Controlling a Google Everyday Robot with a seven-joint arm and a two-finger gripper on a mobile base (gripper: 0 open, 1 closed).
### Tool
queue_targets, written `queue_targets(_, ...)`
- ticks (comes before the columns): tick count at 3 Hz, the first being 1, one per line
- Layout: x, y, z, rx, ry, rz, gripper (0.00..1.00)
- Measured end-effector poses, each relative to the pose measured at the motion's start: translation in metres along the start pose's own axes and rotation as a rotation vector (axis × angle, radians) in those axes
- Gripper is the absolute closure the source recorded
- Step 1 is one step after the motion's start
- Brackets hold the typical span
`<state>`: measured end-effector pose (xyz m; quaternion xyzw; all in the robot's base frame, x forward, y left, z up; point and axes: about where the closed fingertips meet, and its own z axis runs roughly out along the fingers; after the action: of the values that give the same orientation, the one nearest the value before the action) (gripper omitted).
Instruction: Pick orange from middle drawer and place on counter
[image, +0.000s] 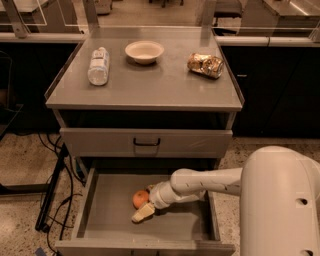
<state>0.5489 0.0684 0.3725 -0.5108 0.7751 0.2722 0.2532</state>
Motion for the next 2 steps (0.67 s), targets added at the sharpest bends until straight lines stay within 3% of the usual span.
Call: queue_targets(2,0.0000,0.0001,0.0001,0.000,0.000,0.000,0.66)
